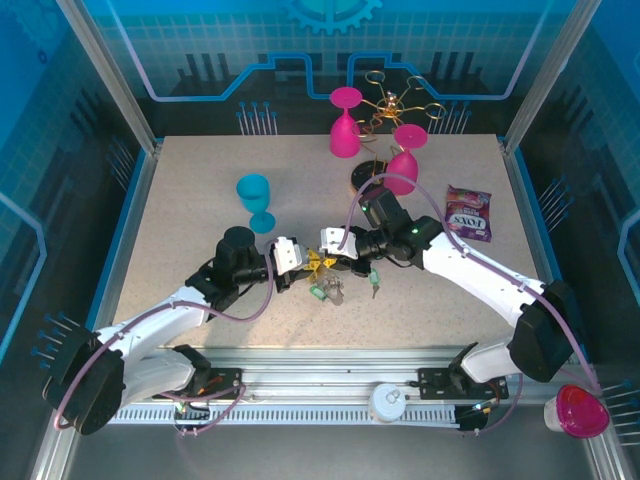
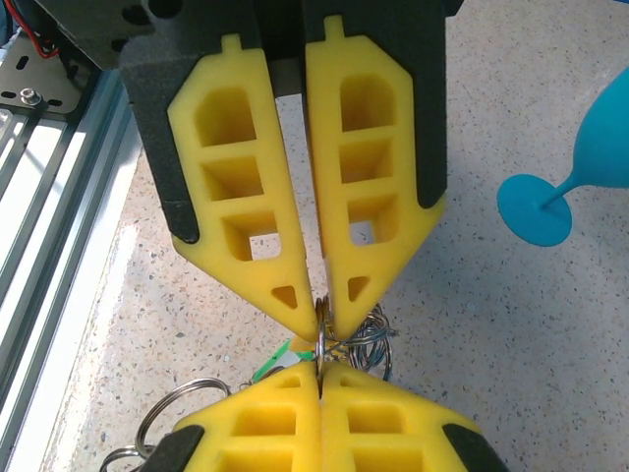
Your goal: Put the keys on the keyring
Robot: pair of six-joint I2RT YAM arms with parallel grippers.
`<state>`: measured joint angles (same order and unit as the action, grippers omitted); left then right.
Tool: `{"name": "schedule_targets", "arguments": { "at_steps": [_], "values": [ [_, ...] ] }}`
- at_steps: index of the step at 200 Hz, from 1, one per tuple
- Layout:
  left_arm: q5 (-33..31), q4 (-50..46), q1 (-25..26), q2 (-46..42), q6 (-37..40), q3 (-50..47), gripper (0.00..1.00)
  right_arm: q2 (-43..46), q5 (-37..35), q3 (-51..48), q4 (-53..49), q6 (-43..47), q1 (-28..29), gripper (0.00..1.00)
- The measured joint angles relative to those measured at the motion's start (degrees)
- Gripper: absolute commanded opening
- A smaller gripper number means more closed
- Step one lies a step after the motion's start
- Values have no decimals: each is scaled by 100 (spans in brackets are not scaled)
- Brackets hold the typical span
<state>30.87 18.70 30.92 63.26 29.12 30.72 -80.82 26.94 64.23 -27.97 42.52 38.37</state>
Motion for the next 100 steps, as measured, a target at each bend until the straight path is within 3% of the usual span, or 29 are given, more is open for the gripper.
{"name": "schedule_targets", "arguments": {
  "at_steps": [61, 100],
  "values": [
    [0, -4, 2, 83, 81, 66, 15, 0, 50, 4, 13, -31, 0, 0],
    [2, -4, 2, 114, 87, 66, 10, 2, 52, 4, 46, -76, 20, 0]
  ]
}}
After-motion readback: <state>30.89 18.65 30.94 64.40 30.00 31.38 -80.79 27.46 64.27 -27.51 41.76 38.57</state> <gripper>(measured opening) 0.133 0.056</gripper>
